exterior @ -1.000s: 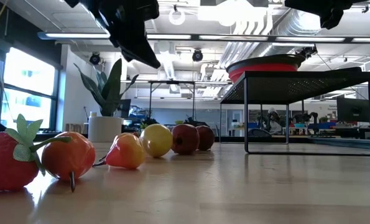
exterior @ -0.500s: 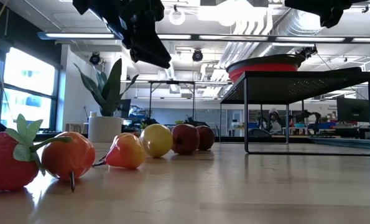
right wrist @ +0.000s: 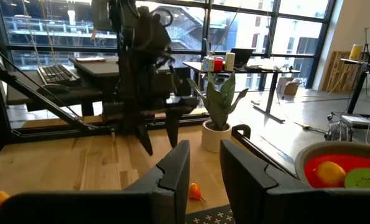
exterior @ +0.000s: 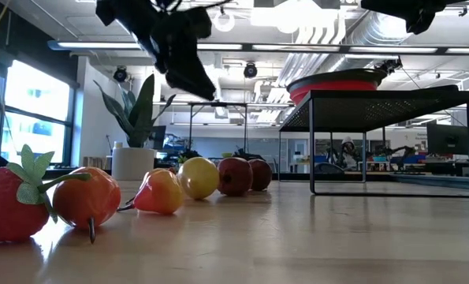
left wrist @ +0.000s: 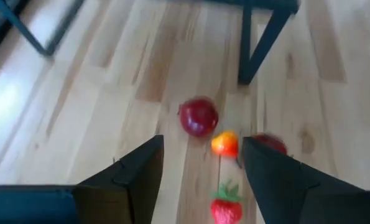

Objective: Pick & Place Fruit
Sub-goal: Put the strawberry into the strainer bowl on the shelf

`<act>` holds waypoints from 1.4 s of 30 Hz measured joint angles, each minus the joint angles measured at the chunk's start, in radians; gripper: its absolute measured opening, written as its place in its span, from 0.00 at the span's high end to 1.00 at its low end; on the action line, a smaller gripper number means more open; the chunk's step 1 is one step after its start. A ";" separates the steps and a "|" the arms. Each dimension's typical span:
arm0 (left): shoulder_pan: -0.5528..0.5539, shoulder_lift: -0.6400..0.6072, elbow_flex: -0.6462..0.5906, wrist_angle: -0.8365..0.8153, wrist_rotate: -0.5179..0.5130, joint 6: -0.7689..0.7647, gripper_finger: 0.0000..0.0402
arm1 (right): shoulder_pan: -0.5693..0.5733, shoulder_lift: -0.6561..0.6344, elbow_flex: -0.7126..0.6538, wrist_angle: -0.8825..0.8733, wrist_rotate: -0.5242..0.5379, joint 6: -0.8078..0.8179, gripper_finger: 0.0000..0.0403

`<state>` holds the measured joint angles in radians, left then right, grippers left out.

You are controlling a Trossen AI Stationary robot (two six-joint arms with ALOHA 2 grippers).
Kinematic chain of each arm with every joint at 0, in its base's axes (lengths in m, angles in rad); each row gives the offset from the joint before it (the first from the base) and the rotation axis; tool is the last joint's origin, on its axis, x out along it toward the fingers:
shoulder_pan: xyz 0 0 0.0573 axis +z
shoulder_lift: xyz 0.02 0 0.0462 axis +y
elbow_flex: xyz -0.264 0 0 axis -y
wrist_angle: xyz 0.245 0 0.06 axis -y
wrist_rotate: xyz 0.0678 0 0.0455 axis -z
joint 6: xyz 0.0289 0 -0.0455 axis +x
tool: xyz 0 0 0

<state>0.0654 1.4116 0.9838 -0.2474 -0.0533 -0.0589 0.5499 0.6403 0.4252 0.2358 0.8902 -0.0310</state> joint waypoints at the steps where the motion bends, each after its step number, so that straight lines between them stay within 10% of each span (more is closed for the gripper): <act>1: 0.000 0.015 0.000 0.007 0.001 0.002 0.47 | 0.000 0.000 0.000 0.000 0.000 0.000 0.80; 42: -0.059 0.322 0.001 0.054 0.099 -0.132 0.47 | 0.000 0.000 0.000 -0.054 -0.003 0.011 0.80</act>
<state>0.0059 1.7336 0.9844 -0.1930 0.0461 -0.1913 0.5499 0.6405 0.4252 0.1822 0.8871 -0.0196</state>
